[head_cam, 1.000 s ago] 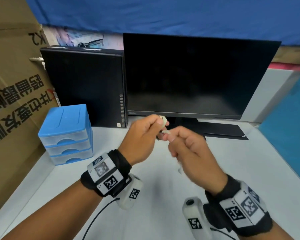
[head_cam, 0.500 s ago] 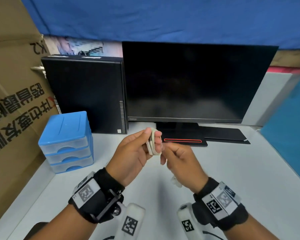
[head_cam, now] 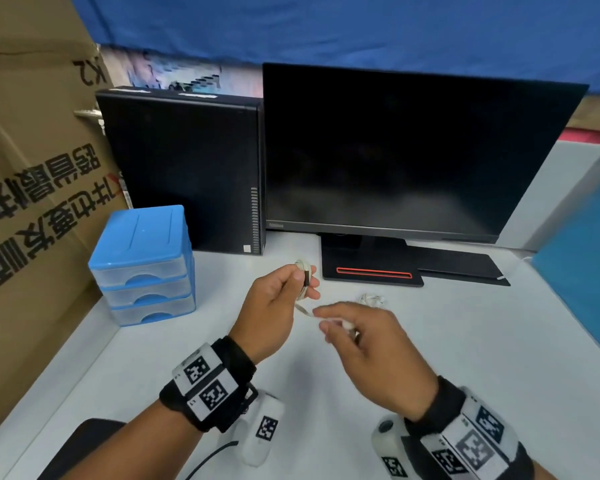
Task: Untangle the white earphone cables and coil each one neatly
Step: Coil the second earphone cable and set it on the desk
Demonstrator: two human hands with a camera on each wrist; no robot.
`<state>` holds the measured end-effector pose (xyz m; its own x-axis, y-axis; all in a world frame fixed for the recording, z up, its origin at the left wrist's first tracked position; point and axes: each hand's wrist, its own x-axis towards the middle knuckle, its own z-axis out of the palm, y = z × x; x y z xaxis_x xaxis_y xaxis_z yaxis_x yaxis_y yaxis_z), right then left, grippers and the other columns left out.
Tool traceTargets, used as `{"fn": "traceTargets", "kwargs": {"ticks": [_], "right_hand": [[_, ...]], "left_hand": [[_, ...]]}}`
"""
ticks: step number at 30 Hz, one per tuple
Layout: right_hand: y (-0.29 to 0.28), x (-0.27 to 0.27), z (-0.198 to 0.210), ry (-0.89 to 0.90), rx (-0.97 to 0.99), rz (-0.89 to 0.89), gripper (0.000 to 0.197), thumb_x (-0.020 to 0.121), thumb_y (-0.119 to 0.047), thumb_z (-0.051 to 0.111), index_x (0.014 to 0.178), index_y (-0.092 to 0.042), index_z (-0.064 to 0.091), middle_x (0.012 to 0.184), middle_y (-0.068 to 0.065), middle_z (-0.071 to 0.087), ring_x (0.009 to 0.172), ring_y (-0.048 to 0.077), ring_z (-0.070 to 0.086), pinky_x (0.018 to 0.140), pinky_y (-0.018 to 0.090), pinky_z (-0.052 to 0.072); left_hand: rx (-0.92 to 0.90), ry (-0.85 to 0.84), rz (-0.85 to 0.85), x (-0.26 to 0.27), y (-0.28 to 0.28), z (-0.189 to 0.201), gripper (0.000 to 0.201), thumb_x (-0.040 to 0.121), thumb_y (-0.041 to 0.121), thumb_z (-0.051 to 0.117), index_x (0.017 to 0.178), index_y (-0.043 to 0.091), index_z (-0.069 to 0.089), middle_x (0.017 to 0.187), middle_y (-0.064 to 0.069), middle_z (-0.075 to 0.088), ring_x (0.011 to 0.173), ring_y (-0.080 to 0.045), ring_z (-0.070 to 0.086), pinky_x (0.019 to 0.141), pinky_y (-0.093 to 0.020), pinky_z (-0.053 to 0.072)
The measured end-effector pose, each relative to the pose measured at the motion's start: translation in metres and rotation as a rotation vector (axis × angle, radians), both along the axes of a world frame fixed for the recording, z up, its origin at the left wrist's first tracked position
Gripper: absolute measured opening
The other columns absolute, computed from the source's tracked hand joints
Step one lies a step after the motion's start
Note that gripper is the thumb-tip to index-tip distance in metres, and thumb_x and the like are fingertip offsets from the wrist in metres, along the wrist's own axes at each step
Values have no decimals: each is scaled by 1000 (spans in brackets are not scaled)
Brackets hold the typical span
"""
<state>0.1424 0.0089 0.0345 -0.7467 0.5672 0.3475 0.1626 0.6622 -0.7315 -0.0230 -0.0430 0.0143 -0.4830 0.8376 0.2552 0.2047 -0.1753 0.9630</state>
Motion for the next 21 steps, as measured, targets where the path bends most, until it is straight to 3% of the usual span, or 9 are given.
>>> {"fn": "traceTargets", "kwargs": {"ticks": [3,5,7,9,12,16,18,21], "right_hand": [[6,4,10,32,54,1,13,93,-12,62,92,-22,70,71,-15,65,59,10,55,56,10,38],[11,6,14,24,58,30,13,94,-10,60,89,-20,66,72,-15,67,63,9,59,57,11,40],[17,8,14,37,50,25,13,93,-11,61,90,-22,64,76,-9,68,72,13,64,61,20,48],[24,9,11,72,-11,16,12,92,-10,63,91,-22,66,82,-3,65,69,14,64,60,22,49],[29,7,6,165,-233,6,11,89,-9,68,93,-19,70,89,4,64,60,16,58,58,24,48],[27,1,0,248,-451,-53,24,85,-18,73,109,-18,68,86,2,64,56,12,54,52,19,44],[23,-1,-4,235,-599,-29,39,81,-31,71,118,-19,64,85,5,67,61,14,58,49,24,44],[16,-4,-13,166,-690,47,41,83,-27,70,119,-8,65,94,13,70,72,16,62,52,26,48]], "left_hand": [[-121,110,-114,5,-5,-2,58,105,42,23,95,12,72,88,-6,73,84,-14,68,82,-18,50],[-190,196,-203,11,-9,-2,70,102,53,15,85,15,71,78,-5,71,75,-12,65,79,-20,49],[-204,212,-254,16,-10,-1,66,101,55,19,84,15,69,77,-6,68,69,-12,61,75,-26,49],[-192,185,-291,19,-10,-1,56,100,53,27,86,17,68,77,-6,65,68,-14,56,69,-30,47],[-190,36,-361,23,-11,3,40,98,46,36,82,27,69,74,1,60,68,-12,51,61,-22,41],[-161,-178,-368,27,-12,10,39,103,31,38,76,13,60,62,5,53,54,-7,44,56,-20,34],[-140,-331,-283,27,-12,12,37,98,34,44,75,9,60,58,2,50,51,-9,39,54,-22,32],[-122,-538,-168,24,-11,11,38,99,33,48,95,-2,64,55,2,47,52,-11,33,51,-18,35]]}}
